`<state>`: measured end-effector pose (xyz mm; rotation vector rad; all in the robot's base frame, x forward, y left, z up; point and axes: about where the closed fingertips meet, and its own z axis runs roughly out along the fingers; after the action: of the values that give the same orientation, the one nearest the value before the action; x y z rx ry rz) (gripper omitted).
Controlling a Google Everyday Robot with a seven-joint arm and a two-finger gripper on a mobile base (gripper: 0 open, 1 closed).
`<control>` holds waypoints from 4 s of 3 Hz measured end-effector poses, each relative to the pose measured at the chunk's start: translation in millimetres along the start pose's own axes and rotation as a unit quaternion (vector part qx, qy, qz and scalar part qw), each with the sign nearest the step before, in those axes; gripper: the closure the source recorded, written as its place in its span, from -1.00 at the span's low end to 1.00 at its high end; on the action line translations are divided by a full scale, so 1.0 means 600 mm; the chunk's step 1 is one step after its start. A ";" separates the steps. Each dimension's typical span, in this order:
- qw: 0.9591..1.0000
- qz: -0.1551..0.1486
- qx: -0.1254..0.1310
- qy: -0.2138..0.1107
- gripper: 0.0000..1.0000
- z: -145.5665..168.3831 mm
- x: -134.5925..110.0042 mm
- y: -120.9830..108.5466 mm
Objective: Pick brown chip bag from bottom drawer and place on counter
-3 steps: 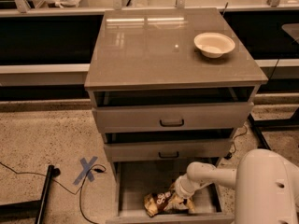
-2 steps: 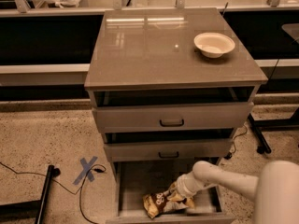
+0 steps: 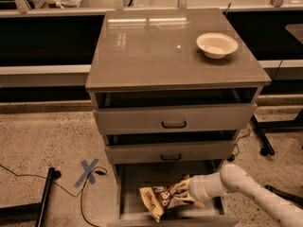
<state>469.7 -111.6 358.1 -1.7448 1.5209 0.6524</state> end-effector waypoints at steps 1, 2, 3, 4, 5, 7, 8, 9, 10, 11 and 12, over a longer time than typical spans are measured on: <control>0.995 -0.092 0.016 -0.034 1.00 -0.094 -0.098 0.009; 0.986 -0.157 0.018 -0.049 1.00 -0.178 -0.181 -0.006; 0.980 -0.188 0.037 -0.045 1.00 -0.333 -0.256 -0.023; 0.976 -0.207 0.054 -0.032 1.00 -0.510 -0.325 -0.024; 0.976 -0.209 0.067 -0.009 1.00 -0.706 -0.393 -0.013; 0.977 -0.196 0.077 -0.044 1.00 -0.705 -0.393 -0.011; 0.967 -0.227 0.078 -0.090 1.00 -0.663 -0.466 -0.061; 0.949 -0.310 0.035 -0.037 1.00 -0.540 -0.593 -0.147; 0.937 -0.348 0.027 -0.004 1.00 -0.492 -0.640 -0.189; 0.929 -0.369 0.030 0.006 1.00 -0.461 -0.689 -0.255; 0.921 -0.387 0.043 -0.004 1.00 -0.446 -0.749 -0.336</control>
Offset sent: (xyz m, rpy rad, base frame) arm -0.0285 -0.0323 0.2397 0.0925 -0.3971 0.2819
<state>566.3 -36.2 905.1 -2.0535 0.7167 0.1753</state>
